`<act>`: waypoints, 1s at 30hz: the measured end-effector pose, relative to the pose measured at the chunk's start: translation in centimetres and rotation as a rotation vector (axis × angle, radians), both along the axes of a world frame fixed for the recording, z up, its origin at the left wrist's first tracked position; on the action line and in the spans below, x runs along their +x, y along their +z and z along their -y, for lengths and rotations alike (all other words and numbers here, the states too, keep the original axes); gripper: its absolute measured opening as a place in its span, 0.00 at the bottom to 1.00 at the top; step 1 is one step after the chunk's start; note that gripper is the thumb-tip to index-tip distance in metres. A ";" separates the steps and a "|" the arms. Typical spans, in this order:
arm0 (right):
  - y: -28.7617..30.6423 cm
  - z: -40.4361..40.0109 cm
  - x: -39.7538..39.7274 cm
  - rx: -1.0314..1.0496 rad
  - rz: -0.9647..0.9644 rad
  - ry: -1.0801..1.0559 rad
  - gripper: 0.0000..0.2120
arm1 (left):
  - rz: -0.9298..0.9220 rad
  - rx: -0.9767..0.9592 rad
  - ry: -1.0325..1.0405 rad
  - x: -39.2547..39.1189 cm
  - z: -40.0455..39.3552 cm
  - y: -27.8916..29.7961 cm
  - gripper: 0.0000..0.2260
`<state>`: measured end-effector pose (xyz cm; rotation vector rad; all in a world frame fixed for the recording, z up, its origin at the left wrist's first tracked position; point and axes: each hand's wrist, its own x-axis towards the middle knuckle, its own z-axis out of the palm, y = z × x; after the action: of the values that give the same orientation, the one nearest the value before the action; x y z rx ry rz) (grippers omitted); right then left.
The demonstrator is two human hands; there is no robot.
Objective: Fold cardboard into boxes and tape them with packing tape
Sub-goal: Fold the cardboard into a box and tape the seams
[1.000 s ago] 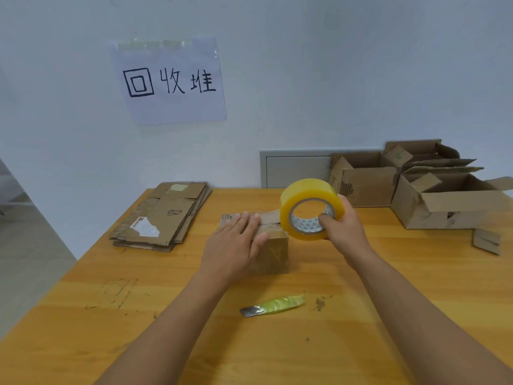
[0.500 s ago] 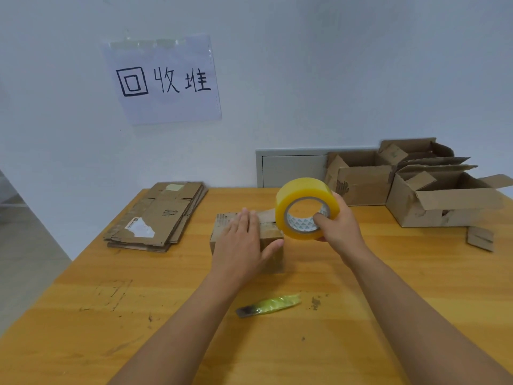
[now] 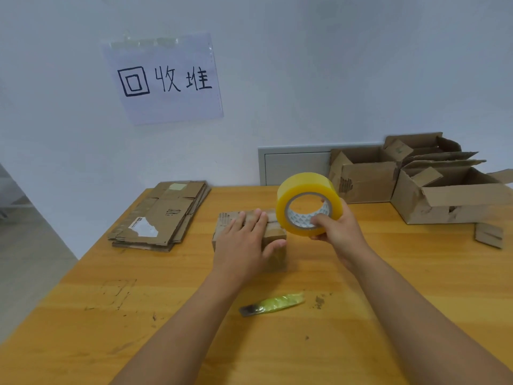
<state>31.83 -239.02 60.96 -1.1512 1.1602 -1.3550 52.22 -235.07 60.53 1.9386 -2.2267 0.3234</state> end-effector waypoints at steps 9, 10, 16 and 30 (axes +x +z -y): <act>-0.1 0.2 -3.2 -0.001 -0.211 -0.050 0.14 | -0.003 0.007 -0.023 0.0 -0.1 -0.1 0.32; -0.6 0.1 -3.1 0.022 -0.197 -0.053 0.14 | -0.001 0.014 -0.027 -0.1 -0.1 -0.1 0.31; -3.1 -0.5 -1.1 0.115 -0.083 -0.044 0.19 | 0.024 -0.026 -0.130 -0.6 0.0 0.5 0.30; -2.0 -0.8 -3.9 0.041 -0.291 -0.026 0.15 | -0.041 0.093 -0.226 -0.2 0.7 1.0 0.26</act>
<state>27.91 -238.25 58.96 -1.3387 1.4071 -1.2026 52.06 -235.72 61.55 1.6944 -2.4428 0.1495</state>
